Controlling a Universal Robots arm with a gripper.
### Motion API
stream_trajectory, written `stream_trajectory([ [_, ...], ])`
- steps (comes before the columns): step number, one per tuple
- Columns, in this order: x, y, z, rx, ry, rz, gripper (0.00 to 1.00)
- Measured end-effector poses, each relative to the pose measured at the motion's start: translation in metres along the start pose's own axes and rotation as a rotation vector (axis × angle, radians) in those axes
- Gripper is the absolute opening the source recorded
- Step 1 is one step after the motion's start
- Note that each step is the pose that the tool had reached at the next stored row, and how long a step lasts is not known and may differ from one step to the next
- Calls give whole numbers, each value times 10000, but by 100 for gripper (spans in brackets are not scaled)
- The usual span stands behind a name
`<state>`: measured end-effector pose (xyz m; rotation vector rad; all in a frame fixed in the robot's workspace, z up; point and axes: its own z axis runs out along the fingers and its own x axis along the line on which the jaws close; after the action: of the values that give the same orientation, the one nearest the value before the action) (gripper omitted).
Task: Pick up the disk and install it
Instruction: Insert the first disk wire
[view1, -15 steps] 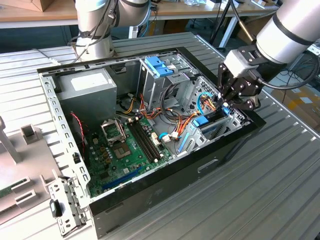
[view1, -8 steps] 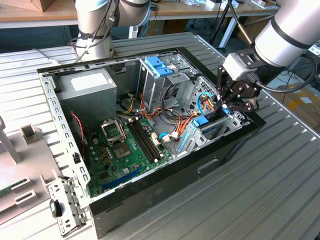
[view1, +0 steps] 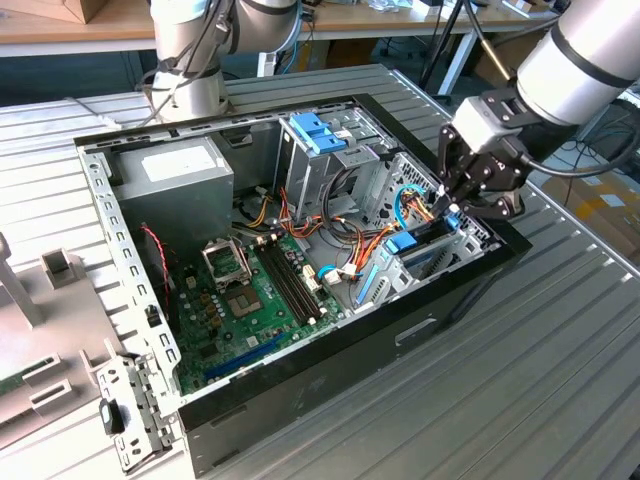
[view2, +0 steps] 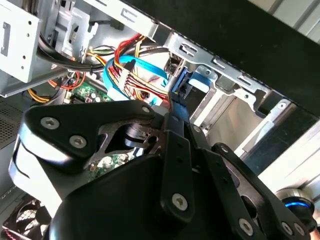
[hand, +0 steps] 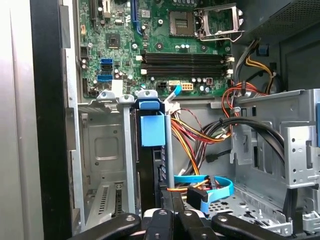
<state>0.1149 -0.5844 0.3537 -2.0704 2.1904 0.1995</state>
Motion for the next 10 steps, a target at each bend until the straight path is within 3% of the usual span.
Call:
stream_trajectory([
  [10, -26, -119, -108, -20, -25, 4, 11],
])
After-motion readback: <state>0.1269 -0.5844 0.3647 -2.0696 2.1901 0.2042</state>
